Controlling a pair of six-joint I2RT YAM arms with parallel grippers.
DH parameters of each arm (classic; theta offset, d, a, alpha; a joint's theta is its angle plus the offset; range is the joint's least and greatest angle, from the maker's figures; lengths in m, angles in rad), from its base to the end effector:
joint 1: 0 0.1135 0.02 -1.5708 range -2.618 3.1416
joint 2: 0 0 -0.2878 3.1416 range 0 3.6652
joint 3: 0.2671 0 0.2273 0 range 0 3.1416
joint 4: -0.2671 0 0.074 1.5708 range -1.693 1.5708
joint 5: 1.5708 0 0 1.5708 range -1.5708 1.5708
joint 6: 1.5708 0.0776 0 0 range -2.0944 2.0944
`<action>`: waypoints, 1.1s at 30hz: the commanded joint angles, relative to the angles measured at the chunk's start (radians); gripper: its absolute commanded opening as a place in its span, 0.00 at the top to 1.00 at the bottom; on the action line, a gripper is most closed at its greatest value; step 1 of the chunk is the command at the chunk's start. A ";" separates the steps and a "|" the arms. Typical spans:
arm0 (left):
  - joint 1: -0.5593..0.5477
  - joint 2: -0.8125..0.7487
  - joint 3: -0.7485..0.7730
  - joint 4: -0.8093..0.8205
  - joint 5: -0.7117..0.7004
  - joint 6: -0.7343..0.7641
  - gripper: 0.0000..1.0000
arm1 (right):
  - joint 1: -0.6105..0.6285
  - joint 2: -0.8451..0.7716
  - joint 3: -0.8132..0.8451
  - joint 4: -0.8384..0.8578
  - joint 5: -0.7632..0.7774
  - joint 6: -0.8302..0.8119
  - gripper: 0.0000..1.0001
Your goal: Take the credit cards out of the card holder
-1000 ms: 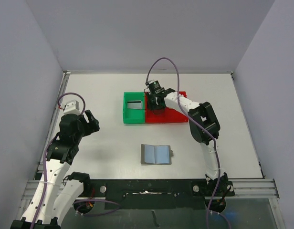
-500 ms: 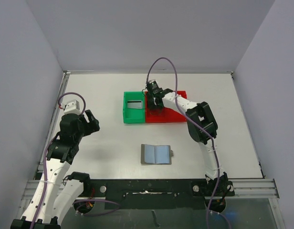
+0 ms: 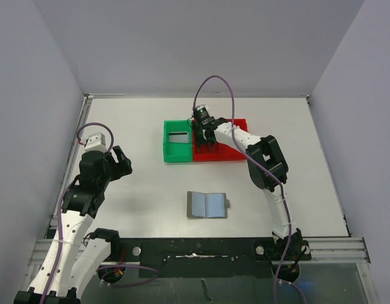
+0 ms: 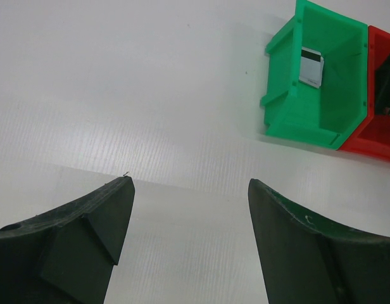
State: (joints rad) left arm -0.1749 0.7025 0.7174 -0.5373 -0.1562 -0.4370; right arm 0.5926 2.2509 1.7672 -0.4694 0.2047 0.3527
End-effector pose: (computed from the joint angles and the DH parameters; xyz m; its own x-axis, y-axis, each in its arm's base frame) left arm 0.1491 -0.0141 0.2875 -0.4617 -0.3429 -0.8180 -0.1725 0.9393 -0.2964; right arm 0.4317 0.2717 0.1662 -0.7898 -0.1240 -0.6008 -0.1880 0.9812 0.0445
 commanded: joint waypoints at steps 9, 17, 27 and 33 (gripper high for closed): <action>-0.001 -0.004 0.008 0.055 0.023 0.017 0.28 | 0.046 -0.470 -0.264 0.126 0.058 -0.006 0.55; 0.001 0.004 0.001 0.061 0.031 0.019 0.28 | 0.065 -0.790 -0.594 0.168 0.170 0.106 0.27; 0.001 0.017 -0.001 0.072 0.031 0.025 0.23 | 0.057 -1.092 -0.978 0.196 0.143 0.261 0.17; 0.002 0.034 -0.004 0.078 -0.039 0.002 0.23 | 0.060 -1.259 -1.156 0.279 0.059 0.367 0.11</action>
State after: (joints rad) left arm -0.1749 0.7315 0.7090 -0.5259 -0.1528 -0.4335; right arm 0.6537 1.0866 0.6708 -0.3099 0.3202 0.6228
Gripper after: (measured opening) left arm 0.771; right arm 0.862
